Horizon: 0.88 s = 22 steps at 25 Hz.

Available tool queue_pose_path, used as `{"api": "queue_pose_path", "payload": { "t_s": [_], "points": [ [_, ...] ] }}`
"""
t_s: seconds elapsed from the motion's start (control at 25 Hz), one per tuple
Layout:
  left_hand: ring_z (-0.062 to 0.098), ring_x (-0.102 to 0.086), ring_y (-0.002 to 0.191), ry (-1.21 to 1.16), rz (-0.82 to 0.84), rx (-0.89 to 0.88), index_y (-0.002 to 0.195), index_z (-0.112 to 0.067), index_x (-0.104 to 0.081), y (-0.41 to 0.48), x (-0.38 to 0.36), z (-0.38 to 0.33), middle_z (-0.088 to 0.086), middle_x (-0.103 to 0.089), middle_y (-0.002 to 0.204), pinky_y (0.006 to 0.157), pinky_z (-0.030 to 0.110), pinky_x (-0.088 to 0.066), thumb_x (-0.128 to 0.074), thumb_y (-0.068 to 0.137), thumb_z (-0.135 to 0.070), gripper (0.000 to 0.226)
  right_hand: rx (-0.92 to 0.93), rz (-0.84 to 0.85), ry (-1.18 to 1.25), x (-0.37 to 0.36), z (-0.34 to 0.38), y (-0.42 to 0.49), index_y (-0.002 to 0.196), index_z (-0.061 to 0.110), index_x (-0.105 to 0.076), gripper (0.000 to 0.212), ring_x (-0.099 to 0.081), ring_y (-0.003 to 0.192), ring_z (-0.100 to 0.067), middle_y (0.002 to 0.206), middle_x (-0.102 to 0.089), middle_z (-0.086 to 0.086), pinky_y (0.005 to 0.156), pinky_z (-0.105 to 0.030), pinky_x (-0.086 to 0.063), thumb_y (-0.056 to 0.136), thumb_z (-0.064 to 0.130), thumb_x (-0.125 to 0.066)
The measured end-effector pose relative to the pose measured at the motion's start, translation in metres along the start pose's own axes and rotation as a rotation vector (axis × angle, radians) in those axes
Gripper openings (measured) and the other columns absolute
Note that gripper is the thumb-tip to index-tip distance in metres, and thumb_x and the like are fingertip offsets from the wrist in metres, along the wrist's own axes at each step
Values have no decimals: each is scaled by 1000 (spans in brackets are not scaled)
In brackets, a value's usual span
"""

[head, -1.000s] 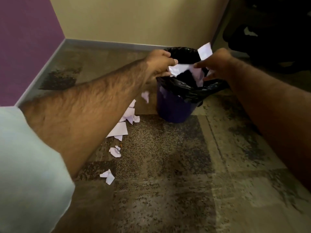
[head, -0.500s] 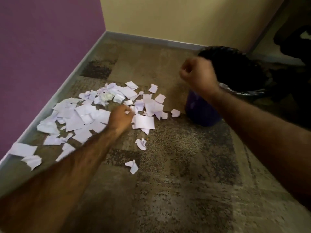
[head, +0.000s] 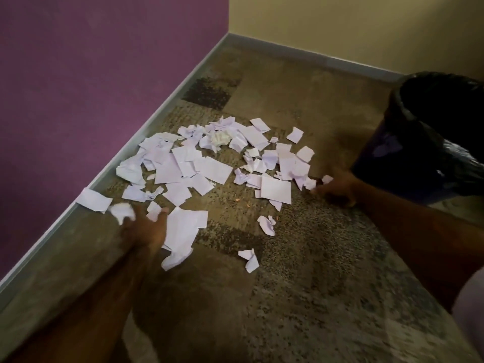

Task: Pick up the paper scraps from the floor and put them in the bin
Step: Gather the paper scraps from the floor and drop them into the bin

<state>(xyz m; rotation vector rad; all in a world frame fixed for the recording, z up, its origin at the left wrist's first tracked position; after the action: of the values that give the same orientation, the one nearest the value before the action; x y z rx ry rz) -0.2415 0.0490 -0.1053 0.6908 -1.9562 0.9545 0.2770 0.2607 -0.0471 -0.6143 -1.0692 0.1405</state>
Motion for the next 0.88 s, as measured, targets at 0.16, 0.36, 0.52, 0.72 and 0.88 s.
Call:
{"api": "queue_pose_path", "payload": {
  "t_s": [0.16, 0.36, 0.52, 0.72, 0.88],
  "points": [
    [30, -50, 122, 88, 86, -312, 125, -28, -56, -28, -31, -61, 7, -53, 134, 103, 49, -42, -41, 83, -71, 62, 72, 119, -166, -28, 14, 9, 150, 16, -33, 123, -41, 136, -30, 155, -37, -10, 103, -43, -43, 48, 57, -90],
    [21, -51, 122, -27, 388, -665, 127, -25, -58, -101, -76, -124, -1, -57, 133, 101, 32, -40, -59, 88, -53, 48, 417, 204, -366, -104, 90, -31, 156, 35, -8, 137, -25, 146, -39, 162, -20, -17, 115, -52, -32, 47, 65, -87],
    [17, -57, 112, -76, 76, -658, 122, -21, -62, -96, -21, -110, 0, -62, 127, 90, 28, -45, -56, 92, -46, 39, 758, 310, -281, -133, 141, -77, 149, 39, -30, 112, -50, 127, -27, 143, -49, -8, 104, -48, -46, 54, 49, -90],
    [36, -28, 143, 231, 225, -255, 151, -29, -15, -96, -33, -39, 11, -19, 160, 109, 54, -34, -68, 55, -81, 121, 514, 267, -624, -121, 87, -65, 152, 46, 6, 151, -36, 139, -42, 159, -16, -19, 107, -54, -42, 39, 55, -95],
    [37, -27, 141, 344, 278, -302, 151, -36, 0, -123, -62, -60, 14, -14, 157, 110, 50, -34, -84, 48, -66, 136, 496, 379, -572, -158, 81, -85, 150, 48, 12, 156, -26, 142, -51, 160, -2, -26, 108, -60, -39, 38, 47, -97]
  ]
}}
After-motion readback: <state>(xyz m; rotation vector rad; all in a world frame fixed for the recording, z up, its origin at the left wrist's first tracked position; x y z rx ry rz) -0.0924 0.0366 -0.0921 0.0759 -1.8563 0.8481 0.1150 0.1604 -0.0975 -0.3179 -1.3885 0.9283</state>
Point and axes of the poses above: each hand's wrist, its own y-axis towards the middle knuckle, its own x-axis out of the back of the hand, z = x × y, the point moved 10 cm from there along y, towards the middle knuckle
